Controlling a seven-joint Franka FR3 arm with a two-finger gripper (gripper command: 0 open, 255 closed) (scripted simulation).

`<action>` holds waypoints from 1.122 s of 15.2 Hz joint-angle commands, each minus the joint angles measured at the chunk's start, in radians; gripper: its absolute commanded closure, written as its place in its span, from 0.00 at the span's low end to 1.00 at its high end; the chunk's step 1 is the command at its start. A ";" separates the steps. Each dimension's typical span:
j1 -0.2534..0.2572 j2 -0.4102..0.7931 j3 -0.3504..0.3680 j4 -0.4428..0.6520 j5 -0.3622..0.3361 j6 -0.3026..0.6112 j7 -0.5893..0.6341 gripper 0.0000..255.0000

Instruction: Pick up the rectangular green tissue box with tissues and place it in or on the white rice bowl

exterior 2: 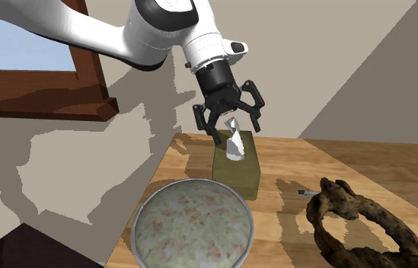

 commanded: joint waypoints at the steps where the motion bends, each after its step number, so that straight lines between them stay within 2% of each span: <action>1: 0.000 -0.001 0.000 -0.003 0.000 0.002 0.001 0.00; 5: 0.000 -0.001 0.000 -0.002 0.000 0.002 0.001 0.00; 6: 0.000 -0.001 0.000 -0.002 0.000 0.002 0.001 1.00; 17: 0.001 -0.002 0.000 0.021 0.003 -0.020 -0.012 1.00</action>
